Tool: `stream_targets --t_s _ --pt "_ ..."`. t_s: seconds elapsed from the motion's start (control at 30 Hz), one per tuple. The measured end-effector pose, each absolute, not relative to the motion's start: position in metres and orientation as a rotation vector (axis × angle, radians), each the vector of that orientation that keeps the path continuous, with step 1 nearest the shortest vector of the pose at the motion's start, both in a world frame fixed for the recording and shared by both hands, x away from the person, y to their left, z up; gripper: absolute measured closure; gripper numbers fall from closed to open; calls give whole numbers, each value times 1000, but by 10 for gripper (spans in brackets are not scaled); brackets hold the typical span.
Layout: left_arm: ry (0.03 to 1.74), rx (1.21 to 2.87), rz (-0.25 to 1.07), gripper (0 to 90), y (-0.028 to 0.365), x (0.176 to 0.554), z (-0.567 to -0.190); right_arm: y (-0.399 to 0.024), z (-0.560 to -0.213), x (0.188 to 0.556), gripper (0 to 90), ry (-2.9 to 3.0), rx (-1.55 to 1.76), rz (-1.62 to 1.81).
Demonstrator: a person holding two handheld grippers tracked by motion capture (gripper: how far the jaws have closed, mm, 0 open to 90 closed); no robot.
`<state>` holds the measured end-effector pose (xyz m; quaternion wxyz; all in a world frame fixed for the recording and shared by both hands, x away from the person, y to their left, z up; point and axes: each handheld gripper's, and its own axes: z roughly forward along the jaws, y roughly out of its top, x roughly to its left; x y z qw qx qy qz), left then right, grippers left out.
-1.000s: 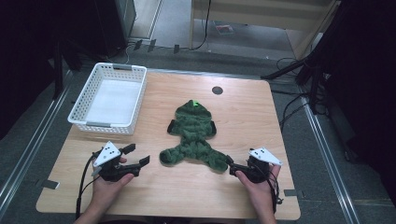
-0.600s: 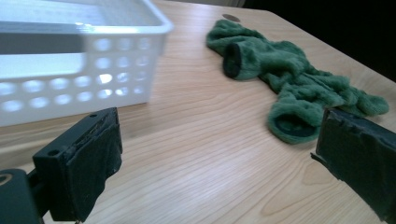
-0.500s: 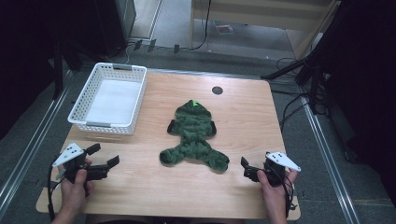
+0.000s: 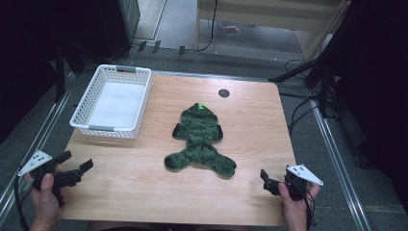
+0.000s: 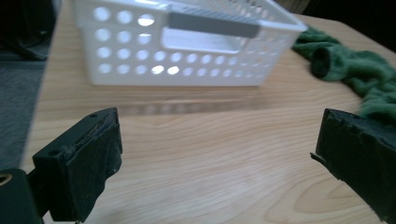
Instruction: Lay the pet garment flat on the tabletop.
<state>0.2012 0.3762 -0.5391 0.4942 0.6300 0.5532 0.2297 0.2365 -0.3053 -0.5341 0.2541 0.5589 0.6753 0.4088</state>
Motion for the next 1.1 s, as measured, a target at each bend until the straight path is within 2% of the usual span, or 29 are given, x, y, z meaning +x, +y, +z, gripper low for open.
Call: stream_targets --t_s 0.27,1.1 --pt "1424 1481 581 7 399 203 -546 -330 -543 222 0 1819 1559 1126" --pt "1429 1510 553 7 394 209 -554 -338 -548 225 6 1750 1605 1145"
